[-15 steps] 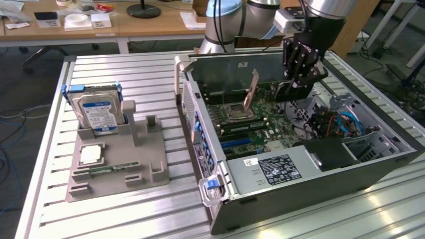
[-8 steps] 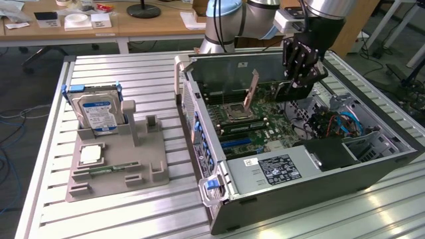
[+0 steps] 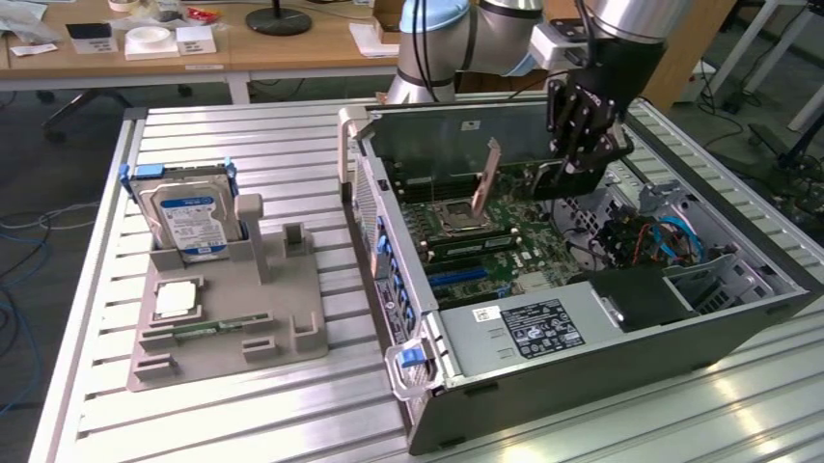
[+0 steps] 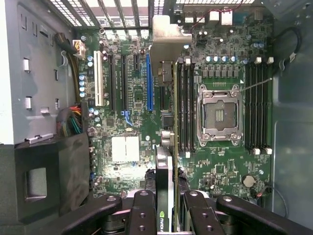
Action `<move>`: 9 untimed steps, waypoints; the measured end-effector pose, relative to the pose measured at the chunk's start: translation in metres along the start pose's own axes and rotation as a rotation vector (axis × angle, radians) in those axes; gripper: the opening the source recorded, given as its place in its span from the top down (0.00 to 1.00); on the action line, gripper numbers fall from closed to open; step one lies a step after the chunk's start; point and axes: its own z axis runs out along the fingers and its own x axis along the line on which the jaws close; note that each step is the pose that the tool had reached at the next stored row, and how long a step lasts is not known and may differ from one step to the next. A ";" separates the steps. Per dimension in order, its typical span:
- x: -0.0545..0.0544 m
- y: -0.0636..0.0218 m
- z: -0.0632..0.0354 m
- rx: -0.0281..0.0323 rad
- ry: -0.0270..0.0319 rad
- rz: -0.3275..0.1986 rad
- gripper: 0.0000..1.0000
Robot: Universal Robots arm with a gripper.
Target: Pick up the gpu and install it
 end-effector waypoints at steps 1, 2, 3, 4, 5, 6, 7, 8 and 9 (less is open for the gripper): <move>0.000 0.0000 0.0014 0.0000 0.0001 0.000 0.73; 0.000 0.0000 0.0029 -0.0001 0.0001 0.000 0.73; 0.000 0.0000 0.0043 0.0000 0.0001 0.000 0.73; 0.000 0.0000 0.0056 0.0000 0.0001 0.000 0.73; 0.000 0.0000 0.0068 0.0000 0.0001 0.000 0.73; 0.000 0.0000 0.0074 -0.0001 0.0002 0.000 0.73; 0.000 0.0000 0.0074 -0.0001 0.0003 0.000 0.73; 0.000 0.0000 0.0074 -0.0001 0.0004 0.000 0.73; 0.000 0.0000 0.0074 0.0000 0.0004 0.000 0.73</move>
